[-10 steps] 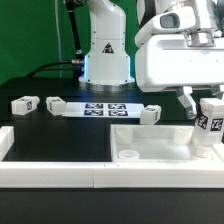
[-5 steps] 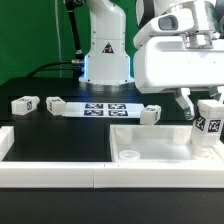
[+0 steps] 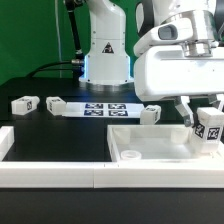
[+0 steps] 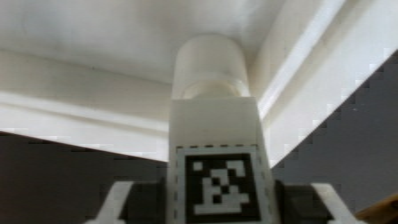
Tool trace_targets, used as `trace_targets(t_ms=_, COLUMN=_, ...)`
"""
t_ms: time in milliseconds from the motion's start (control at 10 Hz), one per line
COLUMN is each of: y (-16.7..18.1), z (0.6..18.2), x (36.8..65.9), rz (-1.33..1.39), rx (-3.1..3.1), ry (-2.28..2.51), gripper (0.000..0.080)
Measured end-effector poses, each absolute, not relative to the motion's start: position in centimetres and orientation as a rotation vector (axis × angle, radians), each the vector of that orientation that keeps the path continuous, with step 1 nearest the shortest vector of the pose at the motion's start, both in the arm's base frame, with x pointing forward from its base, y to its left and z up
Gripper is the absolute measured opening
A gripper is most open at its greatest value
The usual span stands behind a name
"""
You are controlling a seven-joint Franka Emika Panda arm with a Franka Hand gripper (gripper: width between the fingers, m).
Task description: Assemble square table
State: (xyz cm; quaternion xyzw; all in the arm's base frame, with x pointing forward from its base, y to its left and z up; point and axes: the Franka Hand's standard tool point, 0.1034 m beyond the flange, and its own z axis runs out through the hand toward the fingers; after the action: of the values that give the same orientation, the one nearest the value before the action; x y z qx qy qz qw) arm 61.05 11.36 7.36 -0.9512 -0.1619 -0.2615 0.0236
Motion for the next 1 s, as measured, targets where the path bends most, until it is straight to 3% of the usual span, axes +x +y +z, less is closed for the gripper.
trace_targets(t_ms=400, y=11.61, z=7.36, x=60.89, rz=-0.828, rx=-2.941, ry=-0.494, gripper=0.0290)
trace_targets(t_ms=600, y=11.61, z=7.35, x=60.89, rz=-0.828, rx=-2.941, ry=-0.494, gripper=0.0539)
trace_targets(t_ms=700, y=11.61, z=7.35, x=60.89, rz=-0.828, rx=-2.941, ry=-0.494, gripper=0.0615)
trace_targets(t_ms=1000, y=11.61, z=7.35, x=60.88, rz=-0.828, rx=-2.941, ry=-0.494, gripper=0.0648)
